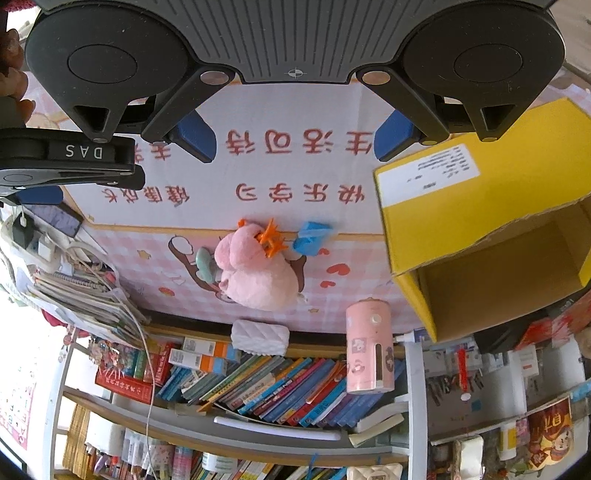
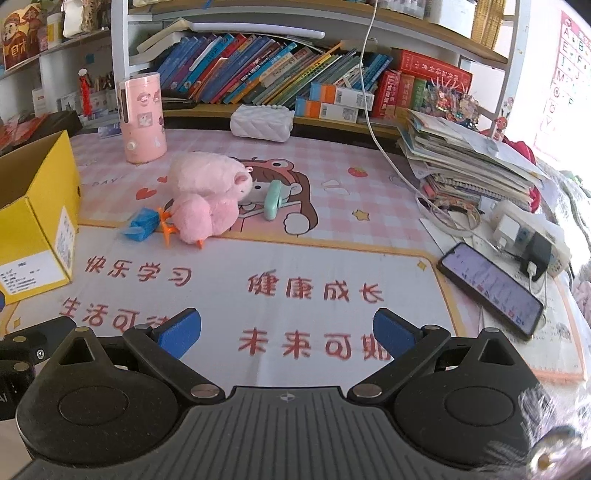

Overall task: Organize objects
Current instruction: 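Move both tools toward the pink plush toy and mint-green toy, then grasp the pink plush toy with the left tool while the right tool grasps the mint-green toy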

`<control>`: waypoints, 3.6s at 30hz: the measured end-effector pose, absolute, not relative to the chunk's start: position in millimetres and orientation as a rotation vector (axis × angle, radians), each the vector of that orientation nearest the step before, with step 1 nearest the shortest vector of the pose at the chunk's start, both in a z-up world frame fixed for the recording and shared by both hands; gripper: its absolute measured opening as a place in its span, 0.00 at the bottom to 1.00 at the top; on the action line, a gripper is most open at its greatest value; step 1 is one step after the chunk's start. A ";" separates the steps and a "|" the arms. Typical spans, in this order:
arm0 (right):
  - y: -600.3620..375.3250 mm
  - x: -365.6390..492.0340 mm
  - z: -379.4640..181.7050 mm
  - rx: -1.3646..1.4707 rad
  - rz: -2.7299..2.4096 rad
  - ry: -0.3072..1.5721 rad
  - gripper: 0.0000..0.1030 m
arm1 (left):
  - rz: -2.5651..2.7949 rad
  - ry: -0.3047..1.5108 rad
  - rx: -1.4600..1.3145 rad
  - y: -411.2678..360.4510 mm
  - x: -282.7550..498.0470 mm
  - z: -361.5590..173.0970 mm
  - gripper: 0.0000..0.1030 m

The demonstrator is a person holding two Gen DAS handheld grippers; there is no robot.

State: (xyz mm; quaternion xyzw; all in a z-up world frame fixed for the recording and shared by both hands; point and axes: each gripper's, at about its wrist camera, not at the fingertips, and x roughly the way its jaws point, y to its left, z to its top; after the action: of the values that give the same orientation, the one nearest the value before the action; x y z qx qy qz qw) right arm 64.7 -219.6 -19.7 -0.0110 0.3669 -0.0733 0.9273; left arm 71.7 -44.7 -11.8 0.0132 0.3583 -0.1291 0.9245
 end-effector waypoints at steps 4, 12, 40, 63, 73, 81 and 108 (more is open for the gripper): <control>-227.4 77.9 -18.5 -0.028 -0.142 0.748 0.98 | -0.272 0.731 0.013 -52.9 82.6 -11.3 0.92; -245.6 101.8 -15.6 -0.029 -0.126 0.738 0.98 | -0.261 0.729 0.009 -72.1 100.0 -10.7 0.92; -299.4 139.4 -9.1 0.058 -0.019 0.688 0.98 | -0.186 0.721 0.000 -117.9 125.5 -4.9 0.98; -325.7 212.4 -22.0 0.133 0.044 0.718 0.97 | -0.182 0.768 0.170 -163.6 213.5 -45.4 0.87; -323.2 240.0 -26.6 0.123 0.085 0.738 0.95 | -0.215 0.827 0.198 -174.9 238.4 -67.9 0.64; -318.2 250.6 -32.7 0.116 0.107 0.762 0.95 | -0.231 0.834 0.139 -162.0 223.9 -54.6 0.62; -268.0 298.8 -79.5 -0.074 0.198 0.843 0.19 | -0.103 0.774 -0.098 -92.1 139.0 -8.2 0.62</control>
State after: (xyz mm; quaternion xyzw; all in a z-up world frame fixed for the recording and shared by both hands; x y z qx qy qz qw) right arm 298.8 -268.0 -79.5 -0.0356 0.4082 0.0961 0.9071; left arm 139.0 -92.1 -8.2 -0.0479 0.3769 -0.0503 0.9237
